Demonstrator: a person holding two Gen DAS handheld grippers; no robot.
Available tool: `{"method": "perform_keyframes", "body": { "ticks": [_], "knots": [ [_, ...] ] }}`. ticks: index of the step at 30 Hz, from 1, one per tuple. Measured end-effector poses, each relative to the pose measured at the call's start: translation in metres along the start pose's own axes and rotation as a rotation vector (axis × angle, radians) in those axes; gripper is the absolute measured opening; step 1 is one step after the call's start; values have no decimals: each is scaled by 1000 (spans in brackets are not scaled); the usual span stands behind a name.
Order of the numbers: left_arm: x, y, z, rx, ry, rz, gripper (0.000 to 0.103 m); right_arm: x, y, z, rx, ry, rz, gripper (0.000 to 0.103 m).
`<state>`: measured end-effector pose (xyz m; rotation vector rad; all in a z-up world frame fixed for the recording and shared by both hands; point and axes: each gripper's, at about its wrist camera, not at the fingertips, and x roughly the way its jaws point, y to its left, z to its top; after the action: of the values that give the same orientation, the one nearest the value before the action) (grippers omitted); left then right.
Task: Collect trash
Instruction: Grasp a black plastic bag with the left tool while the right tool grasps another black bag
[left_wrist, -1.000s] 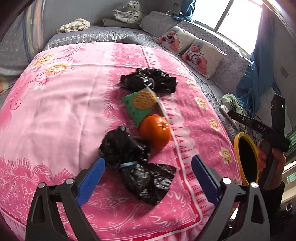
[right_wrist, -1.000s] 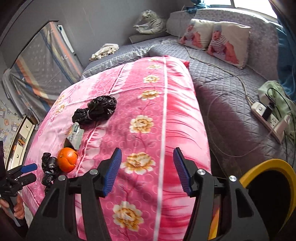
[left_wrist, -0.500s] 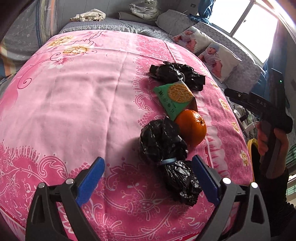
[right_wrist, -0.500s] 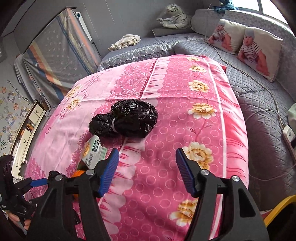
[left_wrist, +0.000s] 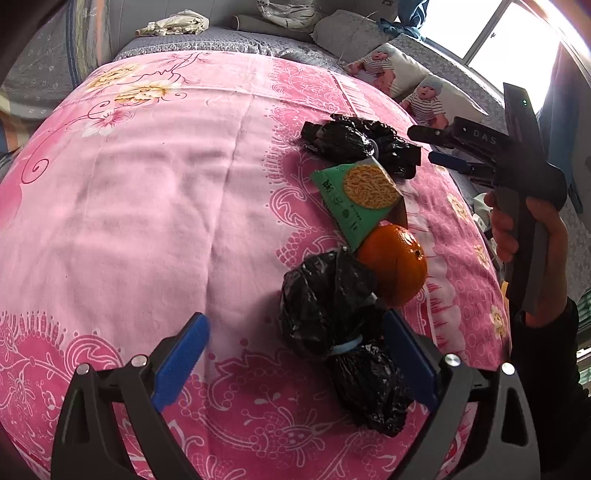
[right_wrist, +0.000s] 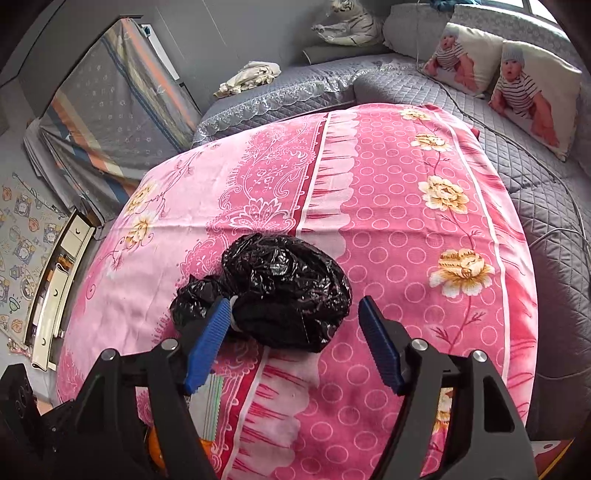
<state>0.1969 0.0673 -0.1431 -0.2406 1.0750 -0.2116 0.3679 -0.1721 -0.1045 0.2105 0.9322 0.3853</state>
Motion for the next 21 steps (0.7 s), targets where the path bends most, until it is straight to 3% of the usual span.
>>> {"method": "perform_keyframes", "body": {
  "ticks": [10, 12, 14, 15, 21],
  "knots": [
    [5, -14, 7, 50, -8, 10, 91, 35, 9, 1, 0, 54, 4, 73],
    [6, -20, 7, 69, -7, 9, 84, 38, 12, 0, -12, 58, -5, 69],
    [9, -25, 7, 86, 3, 15, 62, 41, 15, -2, -27, 68, -9, 64],
    [11, -26, 7, 90, 9, 15, 57, 43, 17, -3, -31, 74, -9, 60],
    [11, -28, 3, 104, 11, 29, 38, 46, 23, -7, -57, 97, -1, 34]
  ]
}}
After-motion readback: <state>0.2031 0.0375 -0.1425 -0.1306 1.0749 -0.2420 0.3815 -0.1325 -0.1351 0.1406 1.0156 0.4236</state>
